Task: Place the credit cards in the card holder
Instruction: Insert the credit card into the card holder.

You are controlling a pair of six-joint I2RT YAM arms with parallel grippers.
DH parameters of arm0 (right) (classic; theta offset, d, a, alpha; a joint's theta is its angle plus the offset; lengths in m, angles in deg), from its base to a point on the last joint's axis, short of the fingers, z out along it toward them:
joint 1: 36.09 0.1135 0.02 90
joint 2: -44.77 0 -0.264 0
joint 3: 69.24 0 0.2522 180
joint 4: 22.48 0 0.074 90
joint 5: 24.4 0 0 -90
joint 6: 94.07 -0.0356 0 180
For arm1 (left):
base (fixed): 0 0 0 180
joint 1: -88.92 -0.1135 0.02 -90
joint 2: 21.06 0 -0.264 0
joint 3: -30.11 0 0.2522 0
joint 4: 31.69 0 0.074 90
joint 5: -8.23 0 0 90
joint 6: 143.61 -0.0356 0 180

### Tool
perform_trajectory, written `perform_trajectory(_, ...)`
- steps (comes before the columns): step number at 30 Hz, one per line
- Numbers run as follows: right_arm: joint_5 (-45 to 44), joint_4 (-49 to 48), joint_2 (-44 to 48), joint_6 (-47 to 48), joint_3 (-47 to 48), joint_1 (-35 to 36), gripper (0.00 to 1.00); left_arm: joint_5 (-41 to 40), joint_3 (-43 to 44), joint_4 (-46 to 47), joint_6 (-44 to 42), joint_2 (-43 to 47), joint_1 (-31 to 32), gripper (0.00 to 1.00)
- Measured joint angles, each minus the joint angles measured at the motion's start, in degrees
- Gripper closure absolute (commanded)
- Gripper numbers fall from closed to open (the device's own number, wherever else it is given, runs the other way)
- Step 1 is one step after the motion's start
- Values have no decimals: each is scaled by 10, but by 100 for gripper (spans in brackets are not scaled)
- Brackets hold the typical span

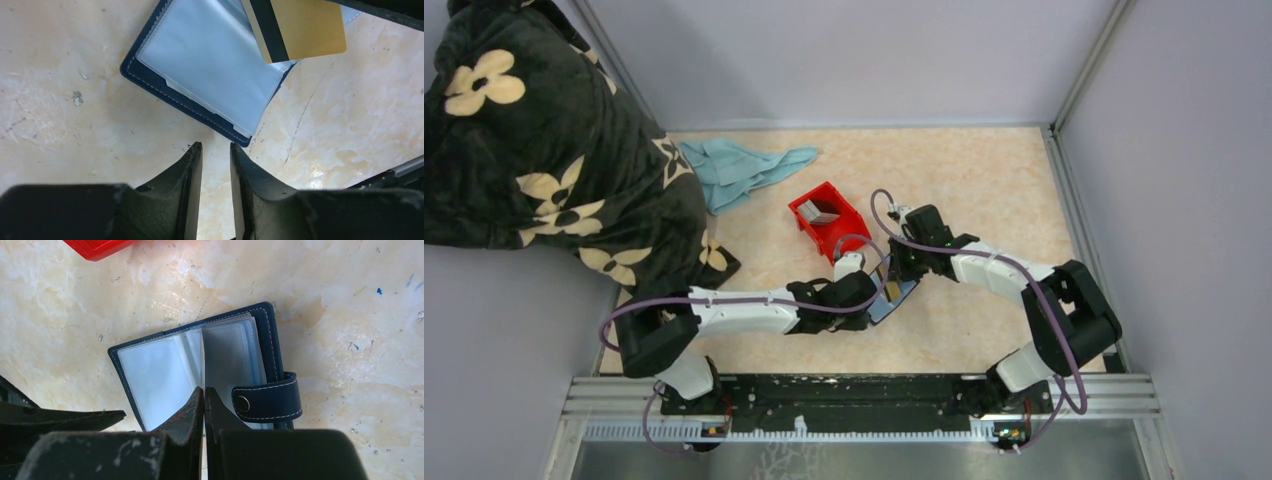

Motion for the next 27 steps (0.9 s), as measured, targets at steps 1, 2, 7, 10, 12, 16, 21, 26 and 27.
perform_trajectory(1, 0, -2, 0, 0, -2, 0, 100, -2, -1, 0, 7, 0, 3, 71)
perform_trajectory(2, 0, -2, 0, -1, -2, 0, 100, -4, -1, 0, 14, 0, 6, 73)
perform_trajectory(7, 0, -2, 0, -1, -2, 0, 100, -6, -2, -1, 31, 0, 9, 82)
perform_trajectory(10, -2, -2, 0, -1, -2, 0, 100, -3, -5, 2, 40, -1, 14, 82)
perform_trajectory(12, -3, -2, 0, -1, -2, 0, 100, -1, -12, 6, 45, -1, 22, 80)
perform_trajectory(16, -7, -1, 0, -7, -2, 0, 100, 0, -25, 9, 51, 0, 51, 78)
perform_trajectory(21, -9, -1, 0, -11, -2, 0, 100, 0, -26, 16, 58, -4, 72, 77)
perform_trajectory(26, -11, -1, 0, -15, -2, 0, 100, -5, -13, 42, 66, -32, 82, 74)
perform_trajectory(27, -12, 0, 0, -16, -2, 0, 100, -7, -9, 47, 67, -37, 82, 74)
